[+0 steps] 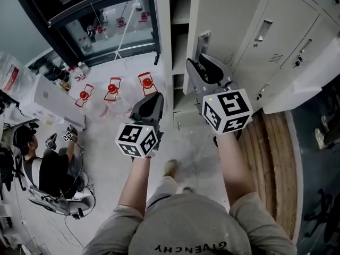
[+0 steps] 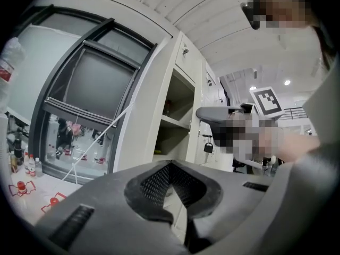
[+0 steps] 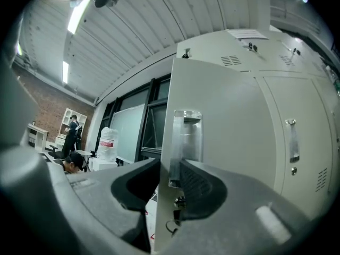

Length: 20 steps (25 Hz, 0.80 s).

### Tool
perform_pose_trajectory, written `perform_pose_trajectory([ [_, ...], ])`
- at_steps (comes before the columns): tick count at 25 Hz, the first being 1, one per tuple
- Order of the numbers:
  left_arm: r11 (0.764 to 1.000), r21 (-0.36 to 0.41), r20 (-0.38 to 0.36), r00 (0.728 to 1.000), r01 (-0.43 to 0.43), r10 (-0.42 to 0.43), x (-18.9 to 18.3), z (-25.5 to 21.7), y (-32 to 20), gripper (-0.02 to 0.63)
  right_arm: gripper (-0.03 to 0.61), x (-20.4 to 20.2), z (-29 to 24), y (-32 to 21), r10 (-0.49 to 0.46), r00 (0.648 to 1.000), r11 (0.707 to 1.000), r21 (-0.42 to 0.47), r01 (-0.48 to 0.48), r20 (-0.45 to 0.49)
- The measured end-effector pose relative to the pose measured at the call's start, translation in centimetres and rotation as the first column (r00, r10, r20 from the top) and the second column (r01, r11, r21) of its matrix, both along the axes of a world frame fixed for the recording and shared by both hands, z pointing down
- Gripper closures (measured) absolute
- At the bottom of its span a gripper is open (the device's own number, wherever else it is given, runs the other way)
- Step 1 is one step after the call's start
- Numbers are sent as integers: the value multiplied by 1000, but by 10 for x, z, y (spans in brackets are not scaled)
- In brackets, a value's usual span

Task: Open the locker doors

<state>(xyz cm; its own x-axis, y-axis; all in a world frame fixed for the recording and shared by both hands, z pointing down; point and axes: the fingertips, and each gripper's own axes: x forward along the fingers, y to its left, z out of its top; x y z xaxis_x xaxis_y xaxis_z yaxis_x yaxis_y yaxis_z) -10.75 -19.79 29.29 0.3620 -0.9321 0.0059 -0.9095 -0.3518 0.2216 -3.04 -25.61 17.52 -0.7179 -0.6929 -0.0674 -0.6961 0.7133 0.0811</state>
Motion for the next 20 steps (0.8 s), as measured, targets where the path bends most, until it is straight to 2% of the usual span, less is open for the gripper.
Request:
perform_pose_trajectory([
  [11,1000,-12,3,1000,25,-25,15,10,44,615,457,42,-1,33,-25,998,1000,5,25,57],
  [20,1000,-4,-10,1000,11,-11,29,9,61,615,448,83,-2,56,29,999,999,37,-30,40],
])
